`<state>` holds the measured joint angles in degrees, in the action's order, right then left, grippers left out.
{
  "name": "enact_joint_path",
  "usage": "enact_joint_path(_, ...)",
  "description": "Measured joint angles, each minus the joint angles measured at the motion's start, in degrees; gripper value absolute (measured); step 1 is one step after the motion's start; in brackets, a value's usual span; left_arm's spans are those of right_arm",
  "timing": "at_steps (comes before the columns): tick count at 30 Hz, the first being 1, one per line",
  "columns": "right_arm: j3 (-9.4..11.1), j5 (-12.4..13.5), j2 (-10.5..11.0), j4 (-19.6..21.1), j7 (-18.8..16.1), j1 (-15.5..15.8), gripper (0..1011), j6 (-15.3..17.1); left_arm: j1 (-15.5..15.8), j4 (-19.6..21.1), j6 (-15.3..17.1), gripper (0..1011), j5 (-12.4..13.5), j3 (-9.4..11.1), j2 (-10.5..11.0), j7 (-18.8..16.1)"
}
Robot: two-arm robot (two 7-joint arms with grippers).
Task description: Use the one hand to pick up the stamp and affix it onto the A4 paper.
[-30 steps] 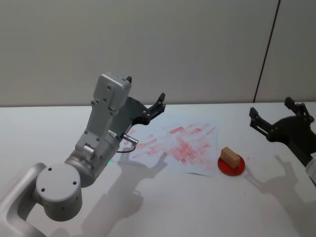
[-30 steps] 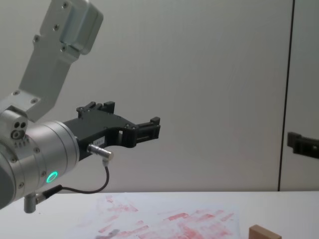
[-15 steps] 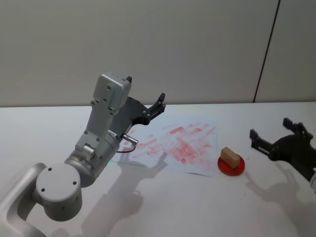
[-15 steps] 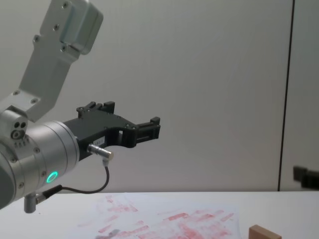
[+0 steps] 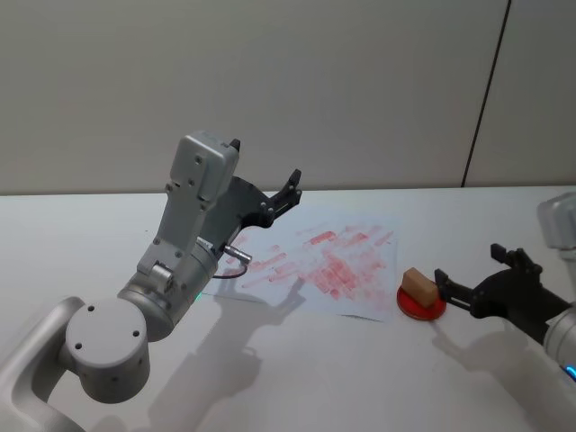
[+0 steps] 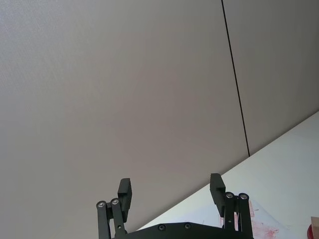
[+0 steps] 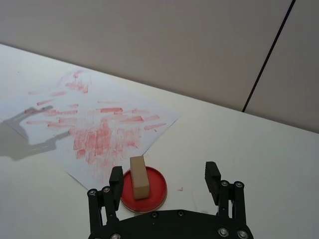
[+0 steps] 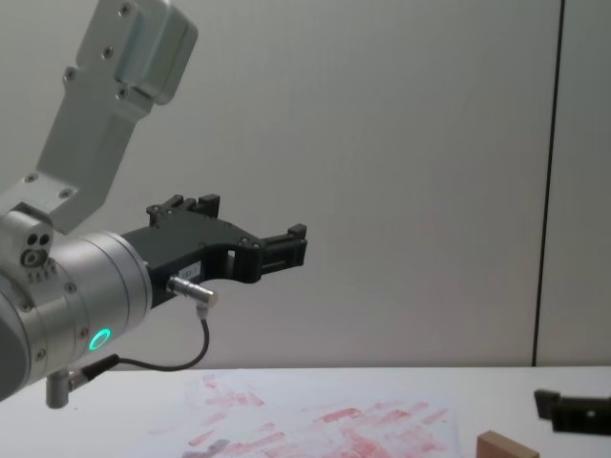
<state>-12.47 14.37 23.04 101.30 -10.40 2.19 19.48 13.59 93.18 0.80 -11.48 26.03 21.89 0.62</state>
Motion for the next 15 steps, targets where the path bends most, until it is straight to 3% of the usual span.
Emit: enact_joint_path(15,-2.66,-5.57,-3.70,-5.97,-1.96,-4.34,1003,3.18,0.00,0.00,0.00,1001,0.00,0.00,0.00,0.00)
